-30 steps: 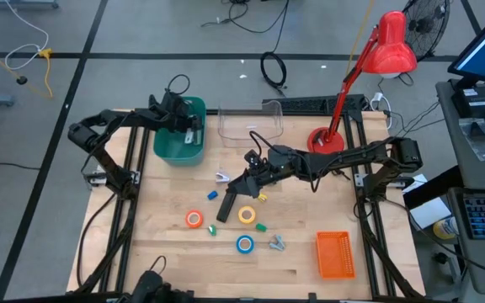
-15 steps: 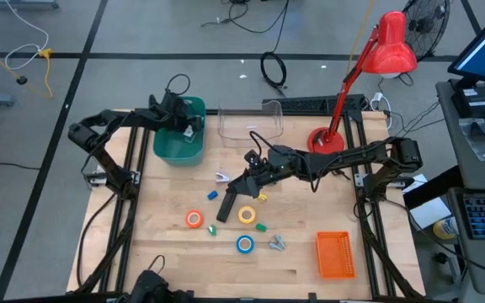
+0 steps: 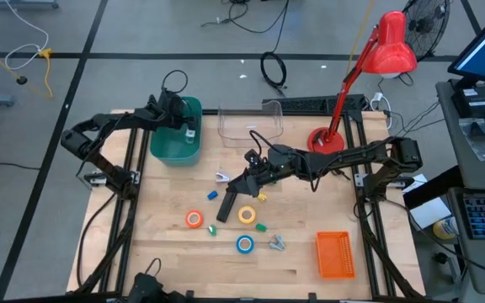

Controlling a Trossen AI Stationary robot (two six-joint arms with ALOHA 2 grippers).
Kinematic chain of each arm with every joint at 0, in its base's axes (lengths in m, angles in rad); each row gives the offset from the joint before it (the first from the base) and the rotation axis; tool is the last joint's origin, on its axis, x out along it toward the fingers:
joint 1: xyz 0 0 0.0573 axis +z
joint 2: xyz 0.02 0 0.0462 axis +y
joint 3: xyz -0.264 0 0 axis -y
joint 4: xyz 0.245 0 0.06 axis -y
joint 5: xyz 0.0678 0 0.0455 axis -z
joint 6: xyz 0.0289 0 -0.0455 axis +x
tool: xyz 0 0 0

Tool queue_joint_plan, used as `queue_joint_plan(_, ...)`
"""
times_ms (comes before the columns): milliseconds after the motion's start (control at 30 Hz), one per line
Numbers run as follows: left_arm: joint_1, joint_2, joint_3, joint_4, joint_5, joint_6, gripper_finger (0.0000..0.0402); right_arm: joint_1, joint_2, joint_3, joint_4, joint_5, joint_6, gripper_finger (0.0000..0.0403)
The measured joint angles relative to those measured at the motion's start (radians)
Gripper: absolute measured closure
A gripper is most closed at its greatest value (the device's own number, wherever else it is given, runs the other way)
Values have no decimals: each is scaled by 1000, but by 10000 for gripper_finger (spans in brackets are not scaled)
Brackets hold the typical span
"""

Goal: Pick and place Stapler, Stapler remover, tape
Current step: Put the large light green stapler into the green bin, then put the large black stapler into the green bin

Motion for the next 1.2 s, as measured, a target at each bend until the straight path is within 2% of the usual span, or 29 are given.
queue_joint_plan(167, -43, -1, 0, -41, -29, 16, 78, -13, 0, 0, 0, 0, 0, 172)
queue_joint_plan(333, -74, -1, 0, -40, -110, 5, 78, -18, 0, 0, 0, 0, 0, 174)
queue_joint_plan(500, -72, -14, 0, -46, -106, 3, 78, -18, 0, 0, 0, 0, 0, 175)
queue_joint_plan(633, -55, -127, -1, -82, -71, -30, 78, -18, 0, 0, 0, -1, 0, 175)
queue_joint_plan(800, -78, -359, 0, -178, -56, -53, 78, -18, 0, 0, 0, -4, 0, 176)
queue_joint_plan(967, -213, -578, 0, -277, -5, -146, 78, -18, 0, 0, 0, -8, -3, 175)
queue_joint_plan(1100, -388, -695, 0, -282, -2, -251, 78, -21, 0, 0, -9, -70, -24, 178)
queue_joint_plan(1200, -529, -743, 0, -282, -37, -329, 78, -25, 0, 0, -49, -116, -30, 179)
